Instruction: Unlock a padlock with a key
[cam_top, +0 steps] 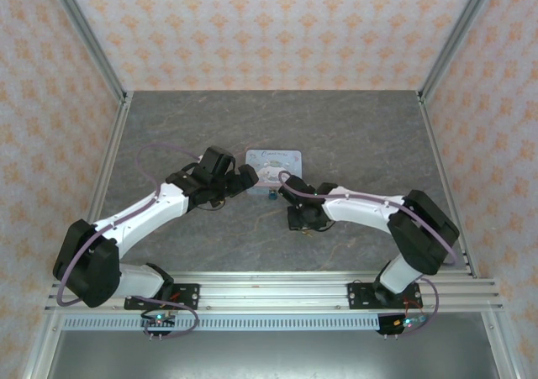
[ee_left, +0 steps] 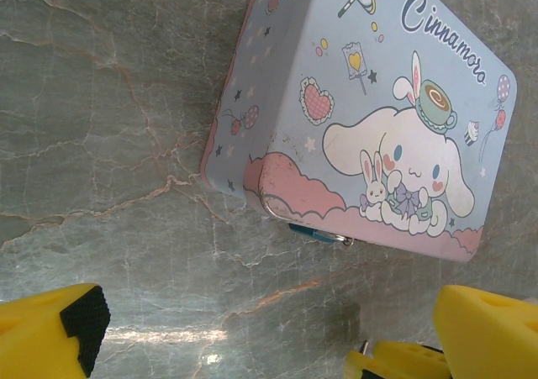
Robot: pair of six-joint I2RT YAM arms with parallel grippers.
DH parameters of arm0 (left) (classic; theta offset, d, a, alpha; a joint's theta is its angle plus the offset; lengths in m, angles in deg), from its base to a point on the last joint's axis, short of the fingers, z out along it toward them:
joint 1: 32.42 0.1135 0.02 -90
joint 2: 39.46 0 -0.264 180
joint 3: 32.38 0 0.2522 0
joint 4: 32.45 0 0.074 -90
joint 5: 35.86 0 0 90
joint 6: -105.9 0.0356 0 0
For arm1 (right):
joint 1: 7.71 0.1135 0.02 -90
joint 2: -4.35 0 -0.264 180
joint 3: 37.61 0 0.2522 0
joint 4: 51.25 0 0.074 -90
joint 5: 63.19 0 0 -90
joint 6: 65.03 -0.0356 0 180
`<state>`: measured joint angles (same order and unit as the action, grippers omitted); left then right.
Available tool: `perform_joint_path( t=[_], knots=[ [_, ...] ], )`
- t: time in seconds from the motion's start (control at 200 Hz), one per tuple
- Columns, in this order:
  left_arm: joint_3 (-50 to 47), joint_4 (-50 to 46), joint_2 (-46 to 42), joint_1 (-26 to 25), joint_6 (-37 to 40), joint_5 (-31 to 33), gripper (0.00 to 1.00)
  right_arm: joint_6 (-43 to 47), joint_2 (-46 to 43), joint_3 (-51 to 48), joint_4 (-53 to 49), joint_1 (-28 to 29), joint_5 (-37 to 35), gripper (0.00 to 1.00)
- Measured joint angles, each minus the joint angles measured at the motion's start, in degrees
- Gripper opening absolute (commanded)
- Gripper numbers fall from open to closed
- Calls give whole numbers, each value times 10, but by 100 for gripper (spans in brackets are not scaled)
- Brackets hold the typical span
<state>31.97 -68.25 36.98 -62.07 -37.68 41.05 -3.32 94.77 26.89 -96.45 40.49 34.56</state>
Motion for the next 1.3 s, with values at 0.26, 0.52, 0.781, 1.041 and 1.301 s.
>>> perform_joint_path(
  t=[0.26, 0.52, 0.781, 1.041, 1.301],
  knots=[
    [0, 1, 0, 0, 0, 0, 100, -4, -11, -31, 0, 0, 2, 39],
    [0, 5, 0, 0, -2, -2, 100, -5, -4, -29, 2, 3, 3, 39],
    [0, 9, 0, 0, -2, -2, 100, -9, 21, -3, -27, 32, -35, 36],
    [0, 12, 0, 0, -2, -12, 100, -28, 23, -3, -26, 39, -41, 28],
    [0, 20, 0, 0, -4, -16, 100, -42, 14, -14, -12, 40, -39, 25]
  ],
)
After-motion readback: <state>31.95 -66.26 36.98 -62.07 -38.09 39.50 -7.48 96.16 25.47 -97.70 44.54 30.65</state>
